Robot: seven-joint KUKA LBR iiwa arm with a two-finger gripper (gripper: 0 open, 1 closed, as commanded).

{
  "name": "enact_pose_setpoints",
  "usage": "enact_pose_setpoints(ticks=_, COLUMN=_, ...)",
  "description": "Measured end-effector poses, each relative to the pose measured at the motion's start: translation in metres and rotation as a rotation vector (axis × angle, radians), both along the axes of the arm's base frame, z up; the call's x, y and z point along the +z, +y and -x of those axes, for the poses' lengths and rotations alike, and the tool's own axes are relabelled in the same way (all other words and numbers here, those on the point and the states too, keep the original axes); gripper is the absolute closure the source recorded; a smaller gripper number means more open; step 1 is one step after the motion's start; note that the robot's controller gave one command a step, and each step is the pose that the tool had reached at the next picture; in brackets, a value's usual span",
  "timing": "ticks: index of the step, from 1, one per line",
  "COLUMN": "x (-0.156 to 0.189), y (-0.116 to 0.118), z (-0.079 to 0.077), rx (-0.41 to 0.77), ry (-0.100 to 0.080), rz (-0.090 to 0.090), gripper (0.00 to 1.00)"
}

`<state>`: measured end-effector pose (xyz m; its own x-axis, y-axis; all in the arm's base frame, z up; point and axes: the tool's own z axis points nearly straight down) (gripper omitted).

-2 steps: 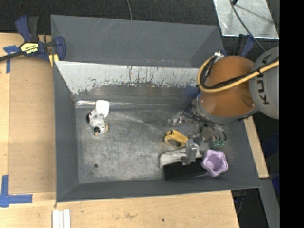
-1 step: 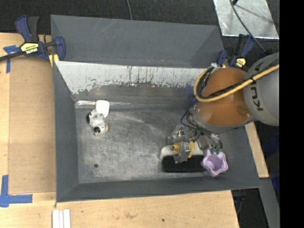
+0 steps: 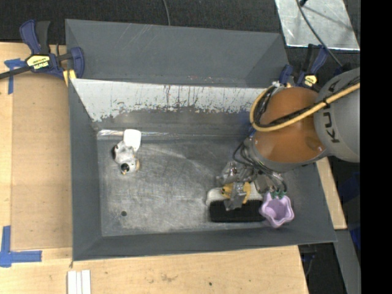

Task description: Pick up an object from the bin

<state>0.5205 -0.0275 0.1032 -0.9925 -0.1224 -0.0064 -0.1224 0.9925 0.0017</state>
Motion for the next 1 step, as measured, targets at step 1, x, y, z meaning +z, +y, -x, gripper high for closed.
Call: enact_pose_setpoints(ticks=1, x=0.0398, y=0.0007, z=0.0013, rx=-0.001, ry=0.012, rz=0.002, gripper=1.00)
